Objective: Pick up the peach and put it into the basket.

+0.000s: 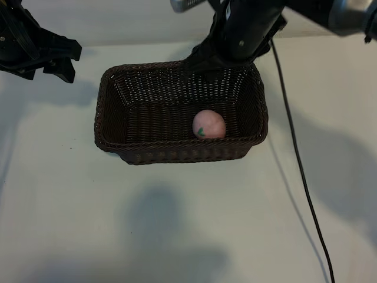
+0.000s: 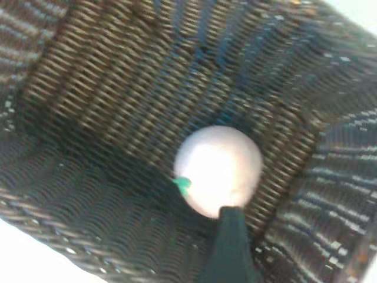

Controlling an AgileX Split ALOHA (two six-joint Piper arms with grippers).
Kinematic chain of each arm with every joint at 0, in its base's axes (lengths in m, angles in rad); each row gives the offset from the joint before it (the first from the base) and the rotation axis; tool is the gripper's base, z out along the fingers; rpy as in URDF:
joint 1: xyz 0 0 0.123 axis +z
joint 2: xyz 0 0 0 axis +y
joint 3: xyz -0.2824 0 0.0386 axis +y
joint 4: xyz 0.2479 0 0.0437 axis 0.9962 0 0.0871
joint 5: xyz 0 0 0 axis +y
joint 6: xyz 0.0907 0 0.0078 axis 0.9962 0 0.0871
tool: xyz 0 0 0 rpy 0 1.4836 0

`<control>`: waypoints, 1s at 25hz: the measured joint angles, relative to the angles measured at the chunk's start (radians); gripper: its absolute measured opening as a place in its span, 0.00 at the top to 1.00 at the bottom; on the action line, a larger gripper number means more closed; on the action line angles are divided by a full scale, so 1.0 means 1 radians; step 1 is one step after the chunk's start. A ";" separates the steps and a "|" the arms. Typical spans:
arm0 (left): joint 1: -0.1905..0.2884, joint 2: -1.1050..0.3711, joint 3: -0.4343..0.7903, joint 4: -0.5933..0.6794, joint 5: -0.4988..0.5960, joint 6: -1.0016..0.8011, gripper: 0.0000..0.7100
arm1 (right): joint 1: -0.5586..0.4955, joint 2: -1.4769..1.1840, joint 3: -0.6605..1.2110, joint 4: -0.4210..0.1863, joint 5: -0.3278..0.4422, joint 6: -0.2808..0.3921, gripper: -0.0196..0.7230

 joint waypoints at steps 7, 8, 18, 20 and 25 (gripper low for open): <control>0.000 0.000 0.000 0.000 0.000 0.001 0.16 | -0.075 0.000 -0.026 -0.021 0.093 0.000 0.21; 0.000 0.000 0.000 0.000 0.000 0.001 0.16 | -0.094 0.000 -0.026 -0.021 0.099 0.000 0.21; 0.000 0.000 0.000 0.000 0.000 0.001 0.16 | -0.269 0.000 -0.026 -0.030 0.160 -0.015 0.21; 0.000 0.000 0.000 0.000 0.000 0.001 0.16 | -0.281 0.003 -0.026 -0.030 0.163 -0.022 0.21; 0.000 0.000 0.000 0.000 0.000 0.001 0.16 | -0.282 0.028 -0.026 -0.026 0.162 -0.030 0.21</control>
